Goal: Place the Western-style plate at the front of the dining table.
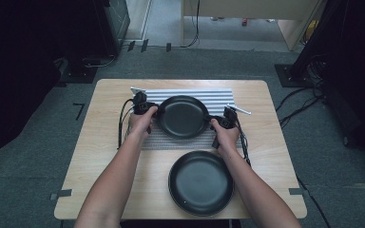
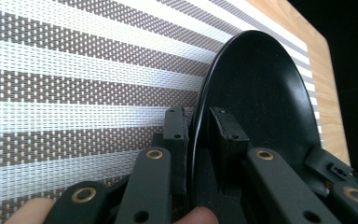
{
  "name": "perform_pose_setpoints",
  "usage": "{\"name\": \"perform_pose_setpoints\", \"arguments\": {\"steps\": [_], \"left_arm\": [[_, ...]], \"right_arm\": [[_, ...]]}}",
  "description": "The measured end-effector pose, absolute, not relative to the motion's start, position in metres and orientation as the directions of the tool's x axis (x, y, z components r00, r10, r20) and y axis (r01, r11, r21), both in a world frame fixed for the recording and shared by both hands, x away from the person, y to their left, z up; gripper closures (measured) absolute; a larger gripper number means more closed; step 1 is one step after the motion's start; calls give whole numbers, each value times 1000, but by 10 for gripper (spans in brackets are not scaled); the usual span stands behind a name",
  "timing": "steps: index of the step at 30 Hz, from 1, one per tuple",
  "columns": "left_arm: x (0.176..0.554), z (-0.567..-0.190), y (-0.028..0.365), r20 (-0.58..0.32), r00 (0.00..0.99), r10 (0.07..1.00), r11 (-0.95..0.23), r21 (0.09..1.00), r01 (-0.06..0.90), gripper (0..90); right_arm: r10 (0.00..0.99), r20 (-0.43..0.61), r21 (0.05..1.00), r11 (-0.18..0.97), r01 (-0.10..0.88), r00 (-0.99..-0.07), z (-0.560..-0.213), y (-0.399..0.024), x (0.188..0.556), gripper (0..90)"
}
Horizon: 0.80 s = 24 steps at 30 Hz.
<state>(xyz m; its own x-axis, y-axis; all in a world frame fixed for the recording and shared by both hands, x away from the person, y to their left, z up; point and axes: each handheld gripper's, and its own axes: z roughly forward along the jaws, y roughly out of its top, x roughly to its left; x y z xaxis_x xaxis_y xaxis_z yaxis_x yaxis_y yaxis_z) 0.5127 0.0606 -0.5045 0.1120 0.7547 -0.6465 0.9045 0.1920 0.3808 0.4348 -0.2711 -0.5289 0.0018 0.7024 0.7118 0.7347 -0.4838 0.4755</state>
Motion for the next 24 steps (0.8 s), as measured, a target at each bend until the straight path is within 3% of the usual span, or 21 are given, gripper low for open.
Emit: {"name": "perform_pose_setpoints", "arguments": {"steps": [2, 9, 21, 24], "left_arm": [[513, -505, 59, -631, 115, 767, 182, 385, 905, 759], [512, -503, 58, -654, 134, 745, 187, 397, 898, 574], [495, -464, 69, -543, 222, 810, 199, 610, 767, 433], [487, -457, 70, -507, 241, 828, 184, 650, 737, 361]], "right_arm": [[701, 714, 476, -483, 735, -1, -528, -271, 435, 827], [717, 696, 514, -481, 710, -18, -519, -274, 432, 721], [775, 629, 603, -428, 673, -70, -493, -280, 418, 615], [796, 597, 628, -386, 676, -100, -483, -279, 410, 516]]}}
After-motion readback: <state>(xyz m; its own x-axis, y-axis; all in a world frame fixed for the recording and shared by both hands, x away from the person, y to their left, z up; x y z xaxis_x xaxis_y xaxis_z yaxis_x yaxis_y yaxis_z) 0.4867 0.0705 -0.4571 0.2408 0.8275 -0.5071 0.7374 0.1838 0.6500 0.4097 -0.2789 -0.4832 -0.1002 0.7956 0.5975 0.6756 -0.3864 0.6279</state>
